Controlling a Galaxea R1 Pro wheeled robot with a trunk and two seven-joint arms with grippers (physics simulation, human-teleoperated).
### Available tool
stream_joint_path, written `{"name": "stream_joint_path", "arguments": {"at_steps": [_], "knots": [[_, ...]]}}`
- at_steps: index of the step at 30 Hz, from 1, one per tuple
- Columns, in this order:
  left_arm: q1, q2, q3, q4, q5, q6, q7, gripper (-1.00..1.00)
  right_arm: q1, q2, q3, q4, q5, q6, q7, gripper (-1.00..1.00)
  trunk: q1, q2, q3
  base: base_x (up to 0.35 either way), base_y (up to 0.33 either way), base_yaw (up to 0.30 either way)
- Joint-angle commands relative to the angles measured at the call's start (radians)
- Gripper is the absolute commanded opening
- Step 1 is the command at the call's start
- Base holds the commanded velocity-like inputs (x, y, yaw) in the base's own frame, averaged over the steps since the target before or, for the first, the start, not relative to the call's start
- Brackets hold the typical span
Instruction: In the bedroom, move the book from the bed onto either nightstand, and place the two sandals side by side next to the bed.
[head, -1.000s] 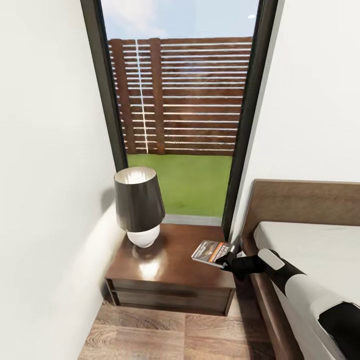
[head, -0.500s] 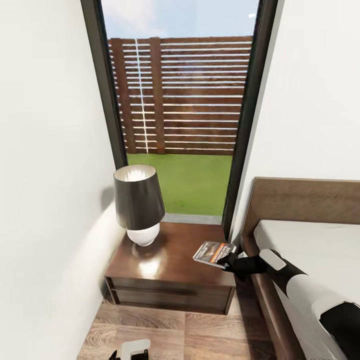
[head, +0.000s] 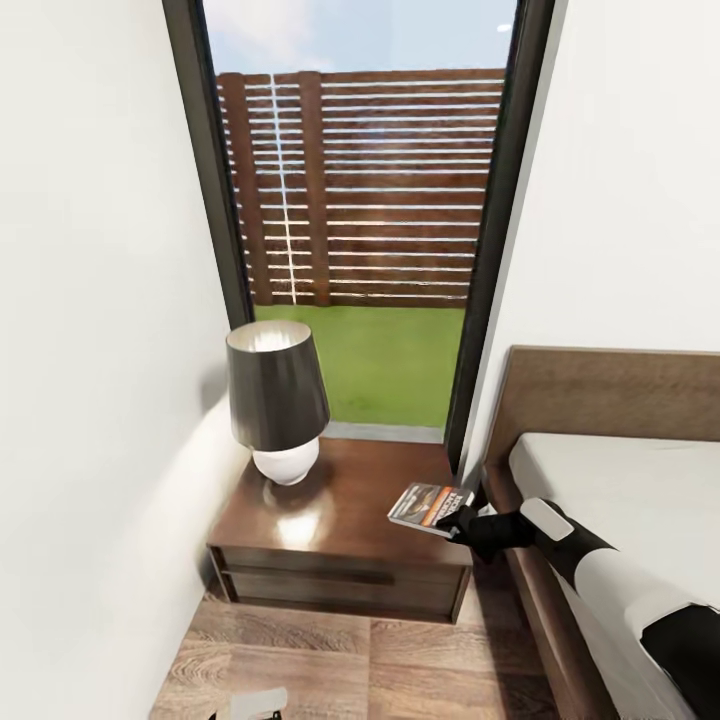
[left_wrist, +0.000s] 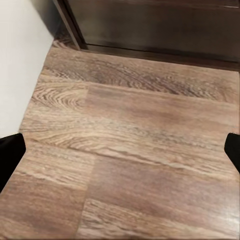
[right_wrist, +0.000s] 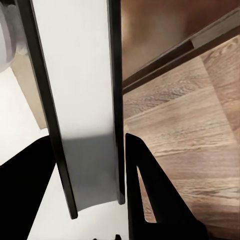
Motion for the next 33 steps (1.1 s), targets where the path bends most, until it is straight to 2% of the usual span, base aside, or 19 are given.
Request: {"name": "stream_joint_path", "arguments": {"at_steps": [1, 17, 25, 33], "knots": [[-0.002, 0.002, -0.007, 0.001, 0.010, -0.008, 0.006, 1.00, -0.001, -0.001, 0.005, -0.002, -0.010, 0.001, -0.004, -1.00, 0.004, -0.008, -0.004, 0.000, 0.000, 0.000], [-0.002, -0.002, -0.008, 0.005, 0.011, -0.008, 0.006, 1.00, -0.001, -0.001, 0.005, -0.002, -0.010, 0.001, -0.004, -1.00, 0.065, -0.120, -0.054, 0.000, 0.000, 0.000], [-0.002, -0.006, -0.011, 0.005, 0.011, -0.008, 0.008, 1.00, -0.001, -0.003, 0.005, -0.001, -0.010, 0.001, -0.004, -1.00, 0.065, -0.120, -0.054, 0.013, 0.000, 0.000], [-0.002, -0.007, -0.011, 0.005, 0.012, -0.007, 0.008, 1.00, -0.001, -0.004, 0.005, 0.000, -0.010, 0.001, -0.003, -1.00, 0.065, -0.120, -0.054, 0.278, 0.000, 0.000]]}}
